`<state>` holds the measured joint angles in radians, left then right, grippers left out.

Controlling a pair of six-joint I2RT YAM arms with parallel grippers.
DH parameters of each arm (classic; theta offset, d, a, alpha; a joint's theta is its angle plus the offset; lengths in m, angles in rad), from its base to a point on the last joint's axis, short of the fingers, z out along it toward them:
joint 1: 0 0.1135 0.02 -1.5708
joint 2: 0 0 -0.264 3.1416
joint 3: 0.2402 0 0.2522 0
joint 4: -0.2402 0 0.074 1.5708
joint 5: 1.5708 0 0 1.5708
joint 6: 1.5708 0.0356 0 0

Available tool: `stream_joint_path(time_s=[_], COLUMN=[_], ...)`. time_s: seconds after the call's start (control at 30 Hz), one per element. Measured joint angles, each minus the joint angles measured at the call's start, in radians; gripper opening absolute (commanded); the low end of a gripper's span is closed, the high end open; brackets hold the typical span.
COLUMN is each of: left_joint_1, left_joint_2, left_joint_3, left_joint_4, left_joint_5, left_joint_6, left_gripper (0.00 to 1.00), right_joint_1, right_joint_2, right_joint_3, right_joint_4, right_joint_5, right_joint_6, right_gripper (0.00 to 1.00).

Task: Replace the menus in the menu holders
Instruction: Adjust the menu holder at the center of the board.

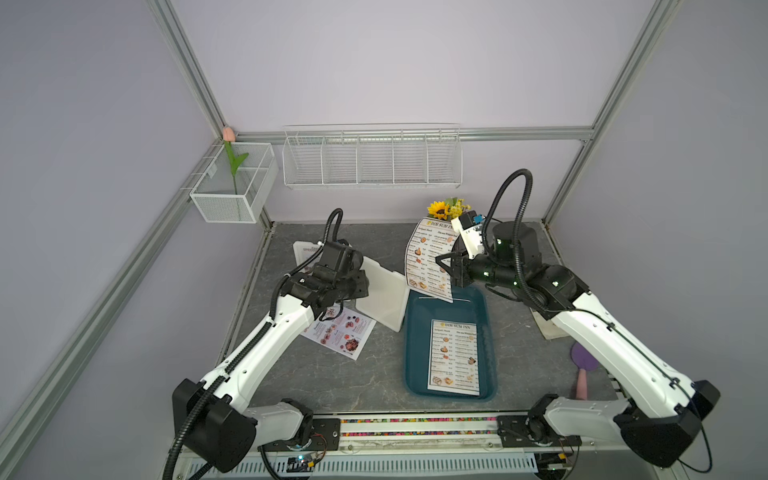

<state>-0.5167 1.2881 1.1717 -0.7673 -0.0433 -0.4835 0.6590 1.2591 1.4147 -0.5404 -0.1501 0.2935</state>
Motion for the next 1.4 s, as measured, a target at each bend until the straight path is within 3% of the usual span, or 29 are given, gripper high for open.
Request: stream_joint_path(time_s=[0.47,0.77,1.4], left_joint_1=[-0.001,-0.030,-0.032], left_joint_2=[0.252,0.332,0.174], left_joint_3=[0.069,0.131,0.123], left_joint_4=[0.073,0.121,0.030], left_joint_5=[-0.036,0.003,-0.088], left_joint_6=[0.009,0.047,0.011], left_gripper=[0.41,0.43,0.57], right_joint_1=[0.071,0.107,0.135], right_joint_2=[0.008,0.019,0.054], right_joint_3=[0.077,0.080,0.070], right_joint_4=[-0.079,-0.065,0.100], right_joint_5=[0.206,0.240,0.235], right_joint_6=[-0.045,-0.035,0.090], right_gripper=[0.07,0.07,0.07])
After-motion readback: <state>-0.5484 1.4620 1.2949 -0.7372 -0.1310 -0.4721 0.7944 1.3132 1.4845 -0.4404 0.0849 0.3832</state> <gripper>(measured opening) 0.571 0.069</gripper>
